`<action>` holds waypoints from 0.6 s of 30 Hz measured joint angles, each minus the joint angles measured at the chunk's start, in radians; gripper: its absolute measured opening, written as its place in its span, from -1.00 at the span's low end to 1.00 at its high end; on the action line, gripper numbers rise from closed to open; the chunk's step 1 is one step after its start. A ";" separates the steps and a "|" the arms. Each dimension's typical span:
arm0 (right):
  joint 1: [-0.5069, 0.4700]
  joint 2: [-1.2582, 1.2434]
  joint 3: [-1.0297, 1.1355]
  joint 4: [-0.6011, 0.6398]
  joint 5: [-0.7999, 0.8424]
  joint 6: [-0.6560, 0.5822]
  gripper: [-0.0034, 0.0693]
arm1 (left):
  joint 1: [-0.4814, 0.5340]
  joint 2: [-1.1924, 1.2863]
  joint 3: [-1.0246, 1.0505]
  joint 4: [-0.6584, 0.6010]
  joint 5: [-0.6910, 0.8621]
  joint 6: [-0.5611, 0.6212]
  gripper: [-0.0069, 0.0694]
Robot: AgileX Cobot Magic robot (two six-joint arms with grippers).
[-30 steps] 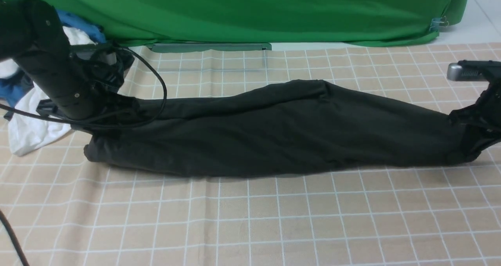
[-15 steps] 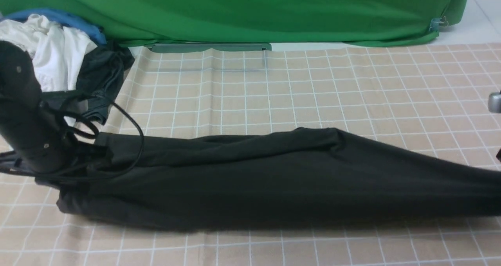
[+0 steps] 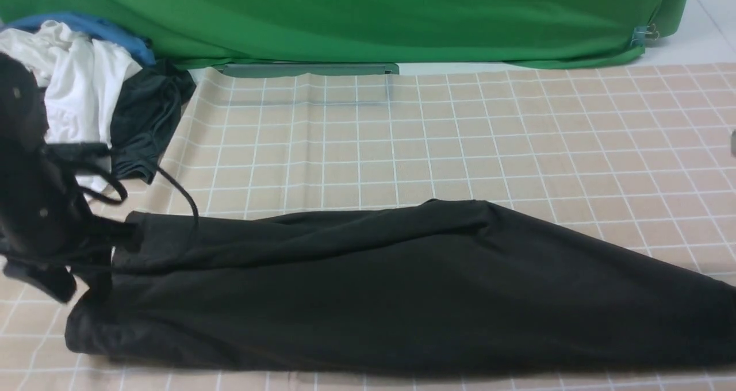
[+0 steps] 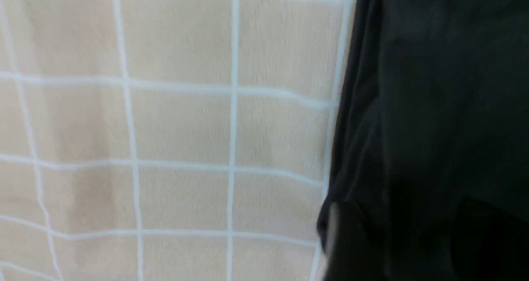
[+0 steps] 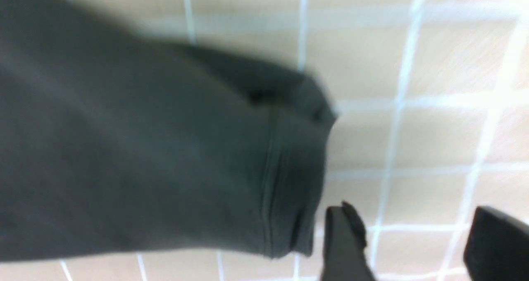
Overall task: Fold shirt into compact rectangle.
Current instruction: 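Pull the folded dark garment lengthwise by its ends to straighten it flat on the table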
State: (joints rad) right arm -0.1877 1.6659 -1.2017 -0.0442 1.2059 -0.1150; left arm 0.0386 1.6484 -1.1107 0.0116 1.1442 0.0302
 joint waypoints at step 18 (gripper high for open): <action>0.303 -0.068 -0.060 0.030 -0.108 -0.046 -0.77 | -0.347 0.276 -0.093 -0.181 -0.186 0.088 -0.78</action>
State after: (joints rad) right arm 0.1153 1.5982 -1.2620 -0.0138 1.0982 -0.1610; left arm -0.3088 1.9242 -1.2033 -0.1691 0.9577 0.1178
